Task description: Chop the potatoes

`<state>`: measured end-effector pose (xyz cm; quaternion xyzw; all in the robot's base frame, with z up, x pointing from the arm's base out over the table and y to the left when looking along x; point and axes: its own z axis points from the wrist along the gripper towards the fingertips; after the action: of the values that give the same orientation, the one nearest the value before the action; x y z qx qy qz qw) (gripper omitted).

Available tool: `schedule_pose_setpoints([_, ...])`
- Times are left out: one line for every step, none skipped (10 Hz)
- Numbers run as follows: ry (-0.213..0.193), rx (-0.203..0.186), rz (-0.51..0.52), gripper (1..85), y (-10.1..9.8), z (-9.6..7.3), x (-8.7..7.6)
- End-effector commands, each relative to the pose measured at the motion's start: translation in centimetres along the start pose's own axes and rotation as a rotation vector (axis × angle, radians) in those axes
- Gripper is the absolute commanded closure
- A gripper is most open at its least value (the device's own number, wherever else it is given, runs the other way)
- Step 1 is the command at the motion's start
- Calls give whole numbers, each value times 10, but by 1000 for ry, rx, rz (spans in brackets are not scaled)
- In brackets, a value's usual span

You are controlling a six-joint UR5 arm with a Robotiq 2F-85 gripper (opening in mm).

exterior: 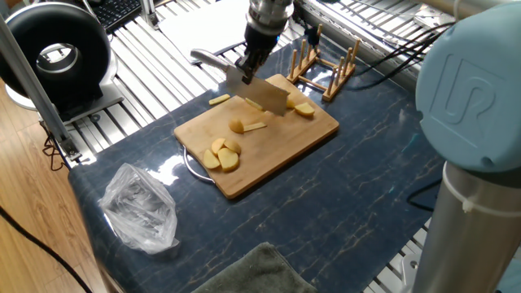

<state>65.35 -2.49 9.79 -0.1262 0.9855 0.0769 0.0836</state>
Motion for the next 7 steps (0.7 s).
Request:
schedule_pose_setpoints([77,34,-8,847,12,-43,7])
schedule_pose_setpoints([92,30,-5,847,18,-44,5])
schedule_pose_setpoints([94,15,0,847,26,-44,3])
schedule_pose_setpoints([99,-13,9,847,38,-42,3])
schedule_pose_setpoints([103,-15,12,847,46,-39,3])
schedule_pose_setpoints([104,5,4,847,48,-35,3])
schedule_pose_setpoints([100,23,-5,847,51,-31,2])
